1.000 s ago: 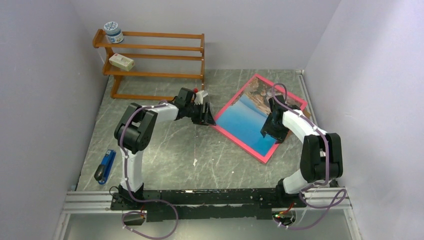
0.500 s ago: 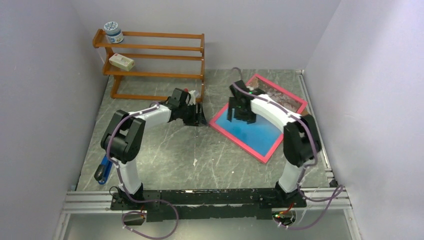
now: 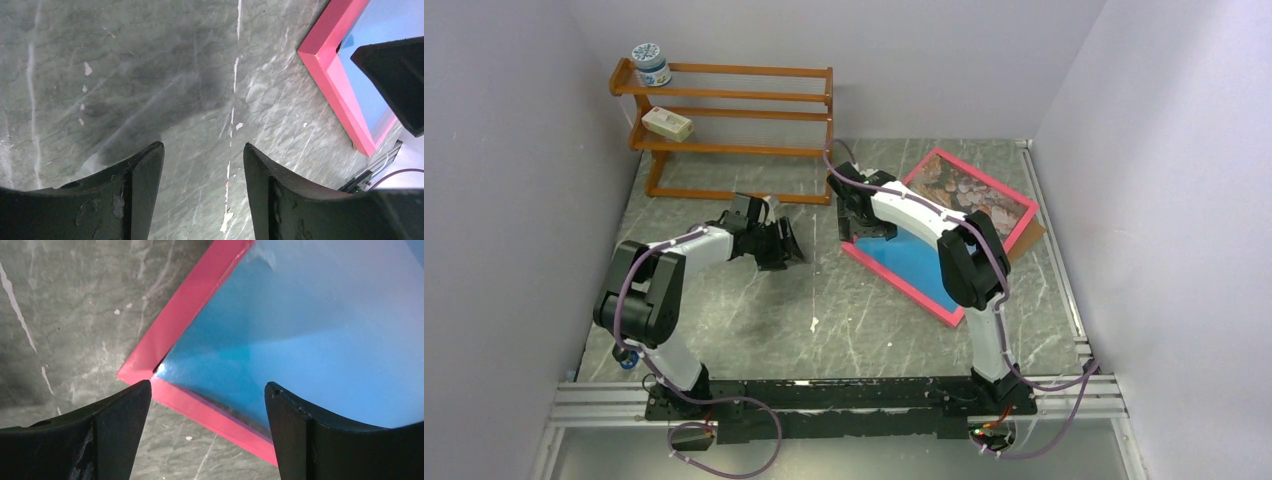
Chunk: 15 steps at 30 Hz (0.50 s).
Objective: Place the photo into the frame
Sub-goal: Adjust the photo frame at the center of the board.
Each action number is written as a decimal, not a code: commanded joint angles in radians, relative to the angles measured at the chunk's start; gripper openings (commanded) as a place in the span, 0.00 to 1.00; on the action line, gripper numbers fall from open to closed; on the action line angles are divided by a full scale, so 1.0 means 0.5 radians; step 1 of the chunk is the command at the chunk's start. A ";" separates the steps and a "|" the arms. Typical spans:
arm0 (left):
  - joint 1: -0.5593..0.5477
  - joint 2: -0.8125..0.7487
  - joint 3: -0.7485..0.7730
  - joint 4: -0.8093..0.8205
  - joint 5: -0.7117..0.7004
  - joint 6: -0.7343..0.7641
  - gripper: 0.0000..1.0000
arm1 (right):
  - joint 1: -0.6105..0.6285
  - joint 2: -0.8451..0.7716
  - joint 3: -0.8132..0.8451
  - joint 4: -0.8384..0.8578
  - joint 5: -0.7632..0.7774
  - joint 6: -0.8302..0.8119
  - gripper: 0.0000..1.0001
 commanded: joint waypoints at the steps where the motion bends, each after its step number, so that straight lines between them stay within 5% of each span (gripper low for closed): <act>1: 0.018 -0.065 -0.012 0.066 0.047 -0.045 0.65 | 0.036 0.085 0.156 -0.095 0.119 0.013 0.88; 15: 0.022 -0.019 -0.006 0.106 0.101 -0.050 0.67 | 0.060 0.142 0.058 -0.193 0.326 0.030 0.87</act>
